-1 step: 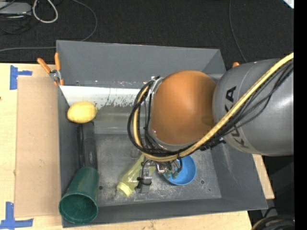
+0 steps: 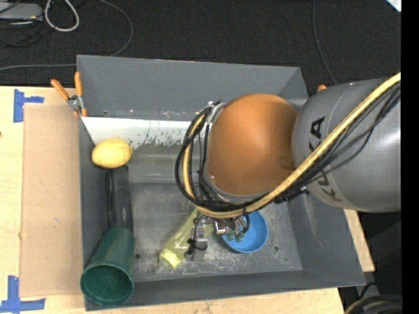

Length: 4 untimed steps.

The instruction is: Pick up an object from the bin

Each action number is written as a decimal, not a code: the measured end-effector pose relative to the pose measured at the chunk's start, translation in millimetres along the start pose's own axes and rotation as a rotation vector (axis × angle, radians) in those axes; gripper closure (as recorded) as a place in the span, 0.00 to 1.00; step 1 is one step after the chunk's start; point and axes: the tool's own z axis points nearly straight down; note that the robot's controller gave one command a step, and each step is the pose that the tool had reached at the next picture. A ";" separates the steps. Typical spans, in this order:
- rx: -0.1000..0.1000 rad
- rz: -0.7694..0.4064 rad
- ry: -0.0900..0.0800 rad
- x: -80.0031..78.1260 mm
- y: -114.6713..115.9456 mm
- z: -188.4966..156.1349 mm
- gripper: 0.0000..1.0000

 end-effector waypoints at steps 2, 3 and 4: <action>-0.003 -0.294 -0.007 -74.7 -54.1 171.7 0.00; 0.002 -0.085 0.005 -67.2 -57.3 161.5 0.00; -0.004 -0.275 -0.003 -73.9 -54.3 171.9 0.00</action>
Offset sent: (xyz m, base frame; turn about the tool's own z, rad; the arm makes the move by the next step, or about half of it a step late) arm 0.0748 -0.0549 -0.1707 -0.2957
